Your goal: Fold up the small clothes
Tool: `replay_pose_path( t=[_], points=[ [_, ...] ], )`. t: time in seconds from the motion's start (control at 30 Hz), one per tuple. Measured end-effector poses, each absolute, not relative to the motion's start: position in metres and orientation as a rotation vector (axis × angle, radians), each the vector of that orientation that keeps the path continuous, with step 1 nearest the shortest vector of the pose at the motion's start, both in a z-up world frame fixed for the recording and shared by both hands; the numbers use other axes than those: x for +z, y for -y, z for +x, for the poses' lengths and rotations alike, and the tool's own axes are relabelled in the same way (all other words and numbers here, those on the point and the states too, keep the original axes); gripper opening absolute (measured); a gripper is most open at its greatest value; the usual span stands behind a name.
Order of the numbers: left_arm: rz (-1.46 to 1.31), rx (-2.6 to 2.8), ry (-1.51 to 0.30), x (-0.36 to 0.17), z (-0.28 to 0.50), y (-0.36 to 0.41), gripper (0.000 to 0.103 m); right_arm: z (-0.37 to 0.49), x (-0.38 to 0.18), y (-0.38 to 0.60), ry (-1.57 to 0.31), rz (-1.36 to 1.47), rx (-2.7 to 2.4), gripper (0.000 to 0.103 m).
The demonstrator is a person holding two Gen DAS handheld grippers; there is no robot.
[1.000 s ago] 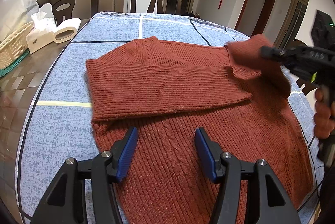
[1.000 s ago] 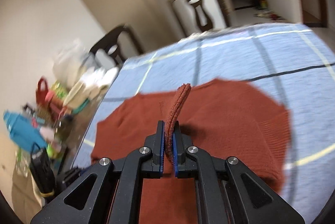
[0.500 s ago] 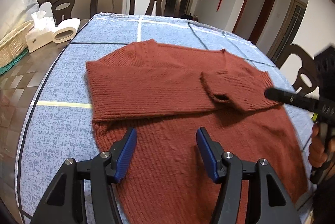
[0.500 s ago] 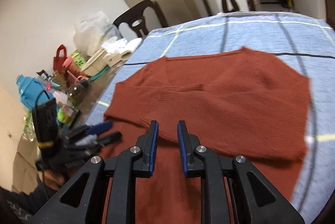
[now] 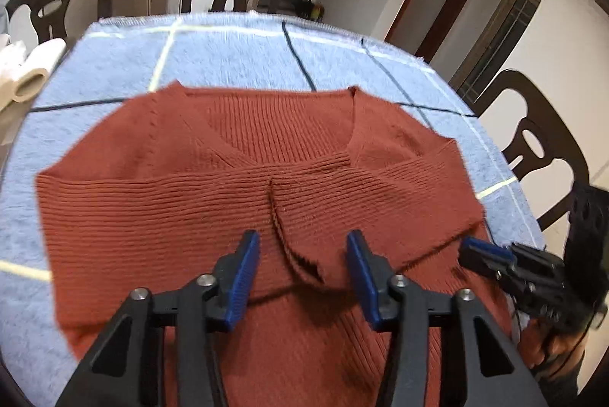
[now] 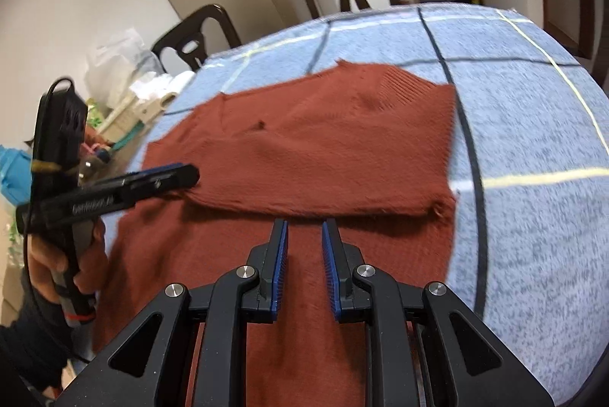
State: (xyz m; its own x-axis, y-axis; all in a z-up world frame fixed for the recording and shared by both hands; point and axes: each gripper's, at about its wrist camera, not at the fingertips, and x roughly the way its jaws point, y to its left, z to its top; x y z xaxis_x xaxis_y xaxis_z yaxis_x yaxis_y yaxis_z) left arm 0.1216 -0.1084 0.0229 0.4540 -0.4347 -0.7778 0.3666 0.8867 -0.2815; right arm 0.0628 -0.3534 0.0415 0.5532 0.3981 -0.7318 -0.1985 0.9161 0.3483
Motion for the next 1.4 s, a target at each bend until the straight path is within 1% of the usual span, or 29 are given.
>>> replay_pose_path(
  t=[0.07,0.1,0.13,0.17,0.37,0.53,0.57,0.67,0.73,0.83,0.9,0.97,1.07,1.1,1.13,1.17,1.27,1.33,1.4],
  points=[
    [-0.056,-0.495,-0.974,0.022,0.126,0.113,0.035,0.062,0.036,0.357,-0.924,0.250,0.354,0.019],
    [-0.059,-0.508,-0.979,0.023,0.127,0.115,0.023,0.060,0.035,0.359,-0.918,0.260,0.358,0.019],
    [-0.068,-0.526,-0.986,0.024,0.129,0.116,0.009,0.060,0.034,0.360,-0.917,0.268,0.362,0.019],
    [-0.076,-0.548,-0.986,0.026,0.130,0.116,0.006,0.061,0.034,0.361,-0.916,0.275,0.364,0.019],
    [-0.106,-0.594,-0.840,0.053,0.125,0.109,0.006,0.061,0.032,0.363,-0.912,0.300,0.374,0.019],
    [-0.100,-0.525,-0.944,0.022,0.139,0.101,0.007,0.060,0.035,0.362,-0.916,0.275,0.368,0.019],
    [-0.105,-0.528,-0.937,0.019,0.138,0.100,0.007,0.059,0.038,0.362,-0.913,0.261,0.361,0.019],
    [-0.111,-0.515,-0.928,0.026,0.133,0.096,0.009,0.058,0.053,0.364,-0.862,0.245,0.347,0.019],
    [-0.090,-0.494,-0.888,0.035,0.128,0.094,0.013,0.061,0.061,0.370,-0.831,0.248,0.327,0.019],
    [-0.082,-0.498,-0.851,0.045,0.122,0.092,0.014,0.076,0.056,0.378,-0.855,0.232,0.263,0.019],
    [-0.078,-0.505,-0.854,0.046,0.119,0.093,0.014,0.086,0.042,0.386,-0.914,0.233,0.209,0.012],
    [-0.074,-0.512,-0.854,0.046,0.116,0.093,0.014,0.087,0.045,0.394,-0.906,0.274,0.214,0.012],
    [-0.066,-0.514,-0.846,0.049,0.122,0.099,0.014,0.089,0.059,0.390,-0.865,0.219,0.195,0.012],
    [-0.061,-0.512,-0.845,0.049,0.125,0.102,0.016,0.093,0.062,0.388,-0.861,0.216,0.201,0.013],
    [-0.054,-0.516,-0.847,0.048,0.129,0.106,0.023,0.097,0.065,0.387,-0.859,0.218,0.206,0.013],
    [-0.042,-0.518,-0.851,0.044,0.134,0.110,0.025,0.103,0.068,0.385,-0.855,0.216,0.215,0.015],
    [-0.017,-0.472,-0.915,0.023,0.151,0.117,0.025,0.124,0.059,0.379,-0.881,0.164,0.207,0.015],
    [0.012,-0.455,-0.896,0.025,0.147,0.115,0.026,0.137,0.043,0.381,-0.947,0.147,0.165,0.015],
    [0.009,-0.456,-0.894,0.031,0.137,0.106,0.026,0.131,0.047,0.382,-0.924,0.148,0.175,0.015]
  ],
)
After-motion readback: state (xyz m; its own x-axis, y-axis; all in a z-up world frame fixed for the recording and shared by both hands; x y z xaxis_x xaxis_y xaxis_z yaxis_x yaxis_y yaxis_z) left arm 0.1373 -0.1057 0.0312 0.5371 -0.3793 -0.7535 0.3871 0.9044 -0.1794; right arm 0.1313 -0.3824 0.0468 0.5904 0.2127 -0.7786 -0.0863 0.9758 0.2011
